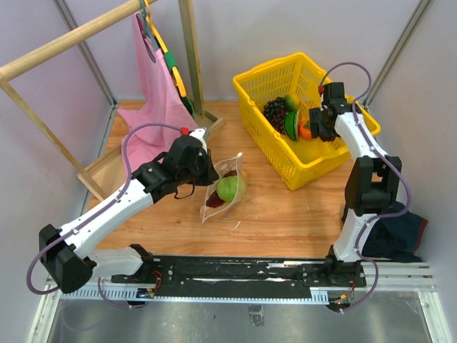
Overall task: Place the food in the zip-top bag and seal the zipper
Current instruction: Pick up the fake fruit from the bin.
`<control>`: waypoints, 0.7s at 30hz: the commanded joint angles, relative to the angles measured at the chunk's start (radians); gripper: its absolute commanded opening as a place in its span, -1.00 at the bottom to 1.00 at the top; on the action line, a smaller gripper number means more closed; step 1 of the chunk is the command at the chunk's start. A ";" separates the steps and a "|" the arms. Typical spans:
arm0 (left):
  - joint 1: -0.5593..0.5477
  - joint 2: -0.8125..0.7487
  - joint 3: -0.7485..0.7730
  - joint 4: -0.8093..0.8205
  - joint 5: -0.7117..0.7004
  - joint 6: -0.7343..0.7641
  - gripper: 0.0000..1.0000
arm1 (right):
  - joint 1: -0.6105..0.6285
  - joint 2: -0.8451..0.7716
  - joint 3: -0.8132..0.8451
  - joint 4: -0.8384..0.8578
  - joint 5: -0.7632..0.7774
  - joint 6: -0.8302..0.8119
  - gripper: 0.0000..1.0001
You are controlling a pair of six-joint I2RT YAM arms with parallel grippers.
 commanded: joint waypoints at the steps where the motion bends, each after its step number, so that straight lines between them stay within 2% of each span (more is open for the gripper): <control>1: 0.008 -0.035 -0.008 0.033 -0.009 -0.002 -0.99 | 0.009 -0.116 -0.016 -0.054 -0.038 0.036 0.07; 6: 0.007 -0.040 -0.003 0.034 -0.010 -0.001 -1.00 | 0.038 -0.255 -0.024 -0.091 -0.132 0.072 0.07; 12: 0.007 -0.038 0.009 0.033 -0.021 0.003 -1.00 | 0.097 -0.457 -0.094 -0.047 -0.226 0.132 0.06; 21: 0.007 -0.028 0.023 0.040 -0.015 -0.002 -0.99 | 0.329 -0.643 -0.136 -0.025 -0.259 0.155 0.03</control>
